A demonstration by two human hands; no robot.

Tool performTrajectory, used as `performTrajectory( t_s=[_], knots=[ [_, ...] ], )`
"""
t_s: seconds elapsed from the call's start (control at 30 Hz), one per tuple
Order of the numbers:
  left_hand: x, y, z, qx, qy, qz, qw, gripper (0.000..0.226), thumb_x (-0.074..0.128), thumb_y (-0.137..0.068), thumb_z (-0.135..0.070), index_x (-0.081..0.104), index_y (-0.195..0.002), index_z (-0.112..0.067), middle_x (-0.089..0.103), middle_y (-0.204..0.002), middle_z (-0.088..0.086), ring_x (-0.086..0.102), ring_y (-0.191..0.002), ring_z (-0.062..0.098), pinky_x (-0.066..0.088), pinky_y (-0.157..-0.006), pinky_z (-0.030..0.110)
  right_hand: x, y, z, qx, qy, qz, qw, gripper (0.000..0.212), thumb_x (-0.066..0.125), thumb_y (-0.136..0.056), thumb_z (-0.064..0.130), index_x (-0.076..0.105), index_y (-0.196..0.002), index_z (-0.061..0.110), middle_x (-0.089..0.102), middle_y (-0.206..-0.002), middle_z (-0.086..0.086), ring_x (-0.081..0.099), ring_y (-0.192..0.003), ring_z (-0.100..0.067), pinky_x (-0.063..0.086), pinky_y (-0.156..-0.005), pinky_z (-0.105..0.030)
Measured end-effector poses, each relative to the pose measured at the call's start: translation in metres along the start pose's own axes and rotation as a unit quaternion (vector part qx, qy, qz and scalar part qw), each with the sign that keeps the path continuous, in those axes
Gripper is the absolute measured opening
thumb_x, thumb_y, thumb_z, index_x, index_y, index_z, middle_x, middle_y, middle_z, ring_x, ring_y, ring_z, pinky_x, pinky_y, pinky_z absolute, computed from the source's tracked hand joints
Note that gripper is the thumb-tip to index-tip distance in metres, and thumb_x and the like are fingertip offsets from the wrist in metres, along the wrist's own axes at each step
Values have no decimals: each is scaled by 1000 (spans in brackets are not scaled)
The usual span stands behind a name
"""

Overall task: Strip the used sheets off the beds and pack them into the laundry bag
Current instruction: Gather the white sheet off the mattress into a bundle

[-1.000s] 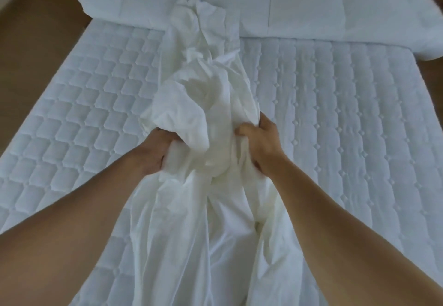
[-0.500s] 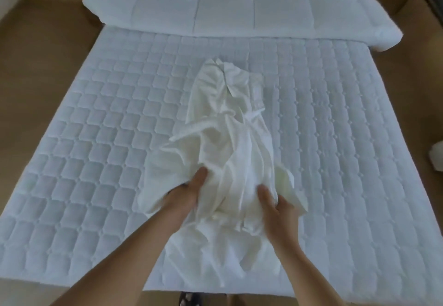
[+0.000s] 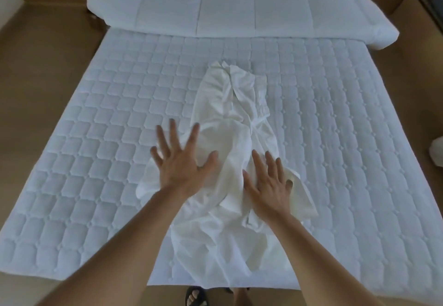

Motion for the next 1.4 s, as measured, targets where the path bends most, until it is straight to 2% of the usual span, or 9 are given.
performTrajectory(
  t_s=[0.17,0.4,0.6,0.77,0.87,0.97,1.17,1.23,1.4],
  knots=[
    [101,18,7,-88,40,290,952,79,35,-84,-82,-10,-146,-63,-18,-164,-15,-14,-152,33,17,-114,67,37,4,-34,77,38,70,994,93,10,-71,93,-14,-151,53,-25,-164,12,-31,-149,-23,0,-118,-63],
    [164,64,45,-108,-46,197,973,97,25,-64,-90,-43,-127,-63,-37,-156,-4,-17,-148,40,26,-110,58,101,11,-74,37,116,73,990,79,0,-76,89,-39,-137,57,-49,-151,7,-42,-143,-29,-4,-118,-67],
    [204,46,54,-89,-89,202,971,95,4,-53,-84,-54,-122,-53,-41,-153,4,-20,-147,42,15,-117,61,127,-21,-93,43,112,87,989,79,3,-77,90,-32,-141,59,-42,-157,8,-38,-146,-23,-7,-120,-61],
    [184,54,42,-64,-81,218,970,93,-1,-57,-84,-56,-123,-49,-41,-153,8,-18,-148,43,24,-117,57,56,-10,-38,48,-58,4,997,94,-4,-69,94,5,-153,54,-7,-166,14,-20,-151,-9,-11,-120,-54],
    [167,61,36,-44,-17,212,976,85,-1,-66,-79,-39,-138,-53,-36,-158,0,-22,-150,33,13,-120,53,52,-23,-4,-11,54,0,998,86,16,-81,87,-26,-148,52,-25,-163,12,-30,-149,-19,-14,-116,-60],
    [150,57,44,-94,127,125,979,74,-3,-77,-79,-8,-147,-55,-6,-167,-8,-6,-154,23,13,-122,52,73,-37,-29,12,124,42,991,70,6,-89,81,-44,-132,55,-28,-164,5,-36,-147,-23,-16,-114,-66],
    [186,41,52,-207,52,119,970,87,-2,-70,-84,-32,-144,-49,-25,-163,-2,-13,-151,30,18,-116,57,109,-35,-81,93,132,33,986,87,-7,-78,88,-25,-151,44,-27,-163,7,-32,-148,-26,-3,-115,-70],
    [203,39,60,-201,47,111,972,86,3,-72,-83,-28,-145,-48,-20,-164,-1,-10,-152,30,15,-117,58,121,-45,-89,95,113,24,989,95,-1,-78,89,-10,-157,38,-20,-165,8,-27,-151,-25,1,-113,-71],
    [217,25,63,-179,54,81,979,86,19,-77,-78,-4,-151,-41,5,-165,7,6,-151,36,16,-116,62,134,-58,-92,87,65,16,994,96,10,-78,90,-24,-152,40,-9,-167,8,-17,-153,-25,1,-114,-72]
  ],
)
Point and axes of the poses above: each hand's wrist, its own y-axis away from the middle knuckle, its own x-axis out of the palm, z = x × y, the point moved 8 cm from there along -y, towards the middle knuckle
